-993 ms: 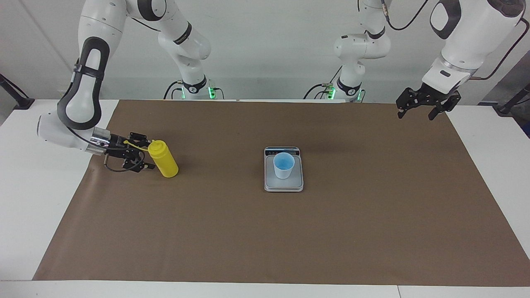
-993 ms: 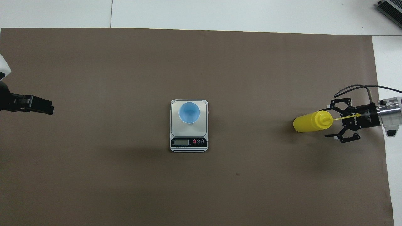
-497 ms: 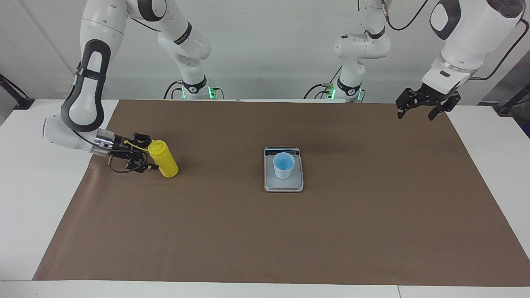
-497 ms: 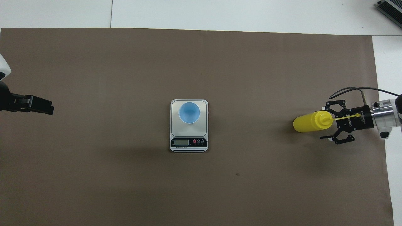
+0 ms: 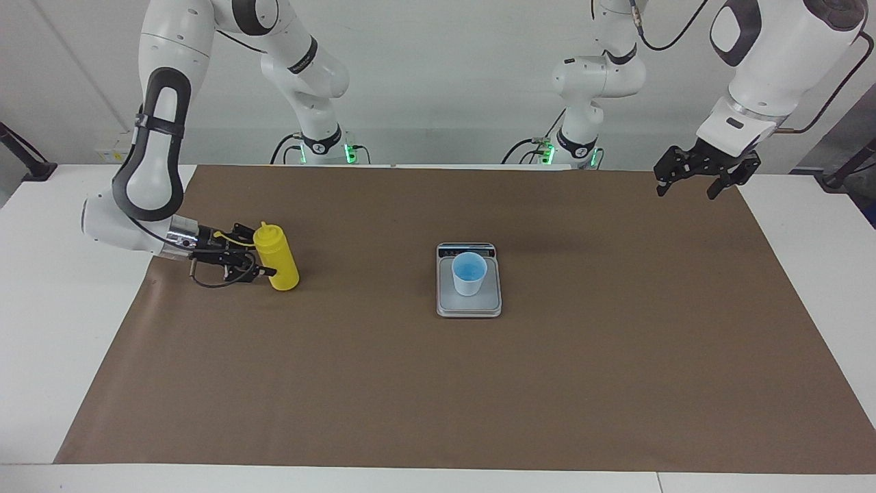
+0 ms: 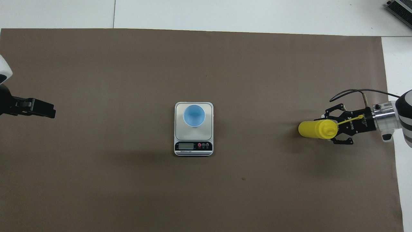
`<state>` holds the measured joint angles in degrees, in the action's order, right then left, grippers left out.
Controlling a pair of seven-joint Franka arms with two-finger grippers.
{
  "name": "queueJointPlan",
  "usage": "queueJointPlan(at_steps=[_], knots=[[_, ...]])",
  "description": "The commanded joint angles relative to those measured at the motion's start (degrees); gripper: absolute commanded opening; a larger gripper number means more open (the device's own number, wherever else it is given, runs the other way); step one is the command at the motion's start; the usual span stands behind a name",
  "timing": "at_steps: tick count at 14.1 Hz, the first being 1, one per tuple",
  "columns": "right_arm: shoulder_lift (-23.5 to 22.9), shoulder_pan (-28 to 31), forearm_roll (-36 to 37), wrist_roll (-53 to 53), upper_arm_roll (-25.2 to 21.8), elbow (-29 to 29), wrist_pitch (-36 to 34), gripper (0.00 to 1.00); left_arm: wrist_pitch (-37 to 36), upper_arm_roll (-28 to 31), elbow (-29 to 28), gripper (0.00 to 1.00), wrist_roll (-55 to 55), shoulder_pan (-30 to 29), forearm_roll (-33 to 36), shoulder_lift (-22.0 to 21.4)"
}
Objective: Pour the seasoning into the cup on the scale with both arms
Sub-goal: 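Close the right gripper around the yellow squeeze bottle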
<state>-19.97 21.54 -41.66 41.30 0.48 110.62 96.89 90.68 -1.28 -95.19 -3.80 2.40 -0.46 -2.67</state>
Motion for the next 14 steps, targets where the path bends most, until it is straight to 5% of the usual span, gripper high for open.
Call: queueJointPlan(at_steps=[1,9,14], knots=[[0.9,0.7,-1.2,0.4,0.4,1.0,-0.2,0.05,0.9,-0.2,-2.0,1.0,-0.2,-0.5,-0.7,-1.7],[9.1,-8.1,-0.1,12.3,0.5,-0.6,2.7,0.0,1.1,-0.2,-2.1,1.0,-0.3,-0.5,-0.7,-1.7],[10.1,-14.5,5.2,21.1,0.5,-2.3,7.4,0.0,1.2,-0.2,-2.3,1.0,-0.3,-0.5,-0.8,-1.8]])
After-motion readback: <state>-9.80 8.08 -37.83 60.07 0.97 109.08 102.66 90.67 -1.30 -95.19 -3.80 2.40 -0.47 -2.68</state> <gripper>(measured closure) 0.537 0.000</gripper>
